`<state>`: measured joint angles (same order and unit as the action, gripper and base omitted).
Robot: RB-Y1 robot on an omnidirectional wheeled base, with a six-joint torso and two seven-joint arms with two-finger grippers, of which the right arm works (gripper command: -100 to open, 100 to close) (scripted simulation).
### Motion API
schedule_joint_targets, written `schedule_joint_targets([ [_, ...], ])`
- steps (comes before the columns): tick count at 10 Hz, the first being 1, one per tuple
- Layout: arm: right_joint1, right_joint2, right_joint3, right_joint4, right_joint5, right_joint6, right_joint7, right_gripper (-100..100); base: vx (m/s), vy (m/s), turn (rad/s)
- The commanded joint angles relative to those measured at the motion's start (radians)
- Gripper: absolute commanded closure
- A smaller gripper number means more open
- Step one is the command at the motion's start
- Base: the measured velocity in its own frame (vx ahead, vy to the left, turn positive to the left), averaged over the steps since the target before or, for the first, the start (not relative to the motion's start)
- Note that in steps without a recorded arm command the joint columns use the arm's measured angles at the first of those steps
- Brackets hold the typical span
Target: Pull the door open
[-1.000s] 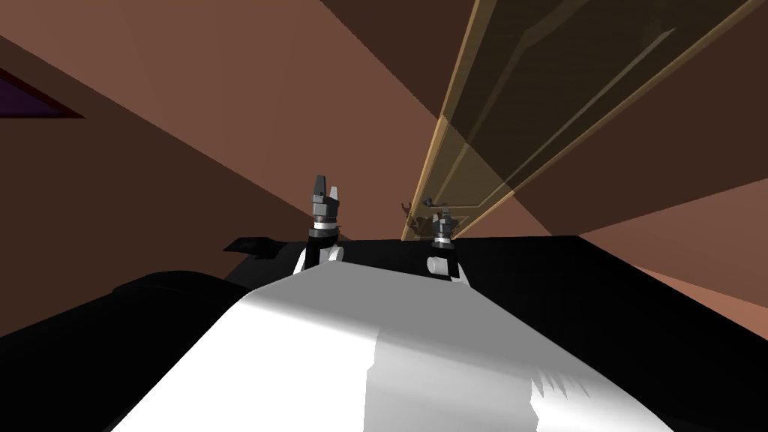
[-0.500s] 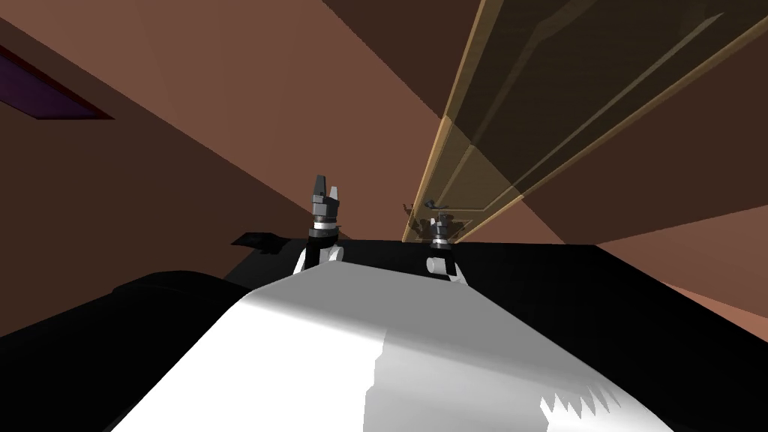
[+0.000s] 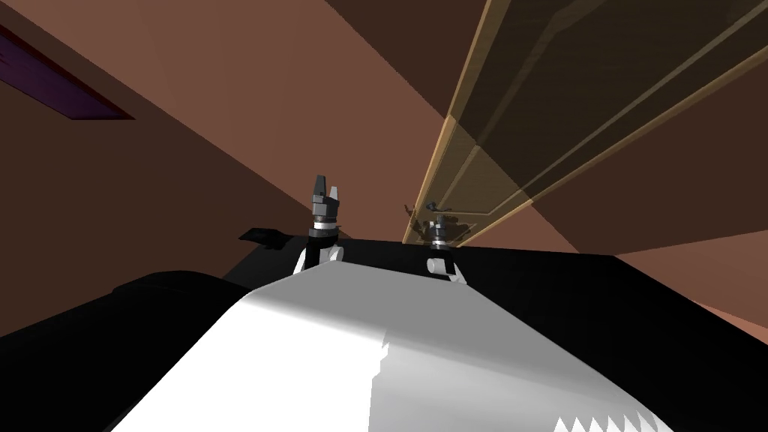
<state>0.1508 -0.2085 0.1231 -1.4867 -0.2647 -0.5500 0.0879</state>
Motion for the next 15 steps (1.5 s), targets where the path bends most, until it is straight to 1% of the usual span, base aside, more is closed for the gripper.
schedule_joint_targets([
  [1,-0.017,-0.016,0.005,0.050,-0.020,-0.010,-0.004,-100,0.042,-0.075,0.119],
  [2,-0.017,-0.016,0.005,0.063,-0.020,-0.010,-0.004,-100,0.026,-0.063,0.062],
  [3,-0.035,-0.029,0.009,0.106,-0.038,-0.020,-0.008,-100,0.027,-0.060,0.106],
  [4,-0.035,-0.029,0.009,0.117,-0.038,-0.020,-0.008,-100,0.020,-0.054,0.067],
  [5,-0.052,-0.041,0.013,0.159,-0.054,-0.029,-0.012,-100,0.014,-0.071,0.123],
  [6,-0.052,-0.041,0.013,0.168,-0.054,-0.029,-0.012,-100,0.023,-0.059,0.055],
  [7,-0.069,-0.054,0.017,0.207,-0.071,-0.038,-0.016,-100,0.028,-0.066,0.113],
  [8,-0.069,-0.054,0.017,0.218,-0.071,-0.038,-0.016,-100,0.026,-0.051,0.058],
  [9,-0.085,-0.066,0.021,0.256,-0.087,-0.046,-0.019,-100,0.035,-0.057,0.091],
  [10,-0.101,-0.077,0.025,0.295,-0.102,-0.054,-0.022,-100,0.051,-0.088,0.271],
  [11,-0.101,-0.077,0.025,0.312,-0.102,-0.054,-0.022,-100,0.020,-0.082,-0.066],
  [12,-0.116,-0.088,0.028,0.357,-0.117,-0.062,-0.026,-100,0.006,-0.076,0.073],
  [13,-0.116,-0.088,0.028,0.357,-0.117,-0.062,-0.026,-100,0.013,-0.062,0.084],
  [15,-0.142,-0.107,0.035,0.436,-0.143,-0.077,-0.031,-100,0.018,-0.067,0.125],
])
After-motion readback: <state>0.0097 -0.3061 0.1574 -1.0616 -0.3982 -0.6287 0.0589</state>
